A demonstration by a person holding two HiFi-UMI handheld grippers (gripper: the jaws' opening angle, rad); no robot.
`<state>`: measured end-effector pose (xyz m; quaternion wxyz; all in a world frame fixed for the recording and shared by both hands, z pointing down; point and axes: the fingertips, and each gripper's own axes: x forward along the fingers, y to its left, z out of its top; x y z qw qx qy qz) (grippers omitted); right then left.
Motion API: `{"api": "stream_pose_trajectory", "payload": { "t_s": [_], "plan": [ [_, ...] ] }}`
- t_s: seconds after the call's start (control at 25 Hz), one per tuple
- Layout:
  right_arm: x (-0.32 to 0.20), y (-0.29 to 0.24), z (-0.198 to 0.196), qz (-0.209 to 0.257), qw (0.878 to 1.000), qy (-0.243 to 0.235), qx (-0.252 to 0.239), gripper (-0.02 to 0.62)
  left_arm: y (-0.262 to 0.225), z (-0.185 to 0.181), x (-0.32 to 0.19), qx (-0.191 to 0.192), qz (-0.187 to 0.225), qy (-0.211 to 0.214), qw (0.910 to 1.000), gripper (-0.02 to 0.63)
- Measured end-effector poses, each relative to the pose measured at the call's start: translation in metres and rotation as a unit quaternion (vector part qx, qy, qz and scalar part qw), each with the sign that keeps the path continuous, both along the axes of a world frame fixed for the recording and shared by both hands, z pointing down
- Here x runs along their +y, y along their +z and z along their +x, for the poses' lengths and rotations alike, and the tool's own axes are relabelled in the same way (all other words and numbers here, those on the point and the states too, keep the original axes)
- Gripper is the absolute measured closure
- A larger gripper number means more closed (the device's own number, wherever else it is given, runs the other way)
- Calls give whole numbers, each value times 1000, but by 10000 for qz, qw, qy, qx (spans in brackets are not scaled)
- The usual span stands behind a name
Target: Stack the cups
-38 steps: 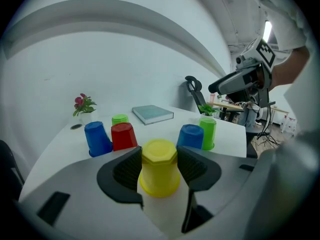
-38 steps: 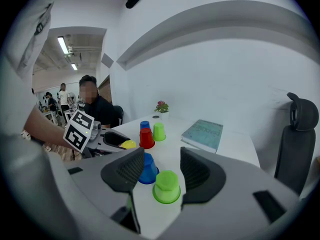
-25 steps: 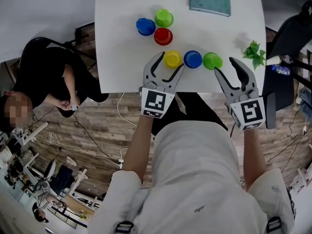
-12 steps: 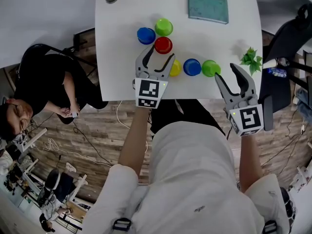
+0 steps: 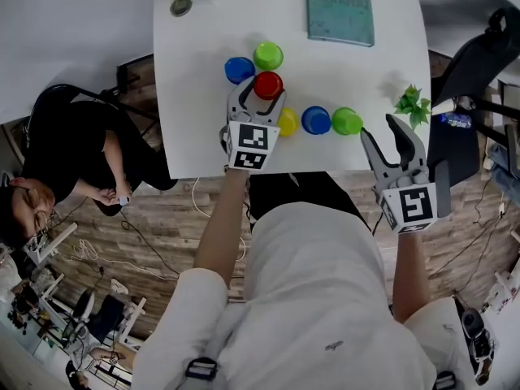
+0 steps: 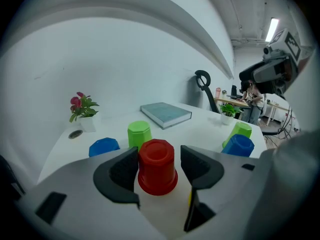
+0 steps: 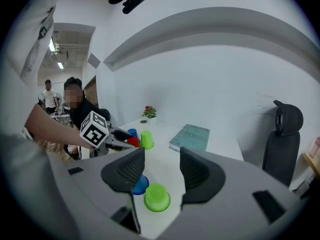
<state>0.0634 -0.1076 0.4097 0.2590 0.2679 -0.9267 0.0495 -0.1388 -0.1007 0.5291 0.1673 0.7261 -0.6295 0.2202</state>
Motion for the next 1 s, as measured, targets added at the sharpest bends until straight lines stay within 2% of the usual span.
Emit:
{"api": "stream_pose_trajectory", "payload": {
  "t_s": [0.24, 0.48, 0.76, 1.0],
  "plan": [
    [-6, -9, -1, 68, 9999, 53, -96, 374, 0, -6, -4, -131, -74, 16, 9999, 370],
    [-9, -14, 6, 150, 9997, 22, -180, 376, -9, -2, -7, -198, -64, 51, 9998, 371],
    [-11, -24, 9, 229, 9988, -8, -426, 377, -46, 13, -4, -220, 132, 152, 9996, 371],
    [-11, -33, 12, 256, 9972, -98, -694, 378, -83, 39, 1, -209, 309, 279, 9989, 371]
  ]
}}
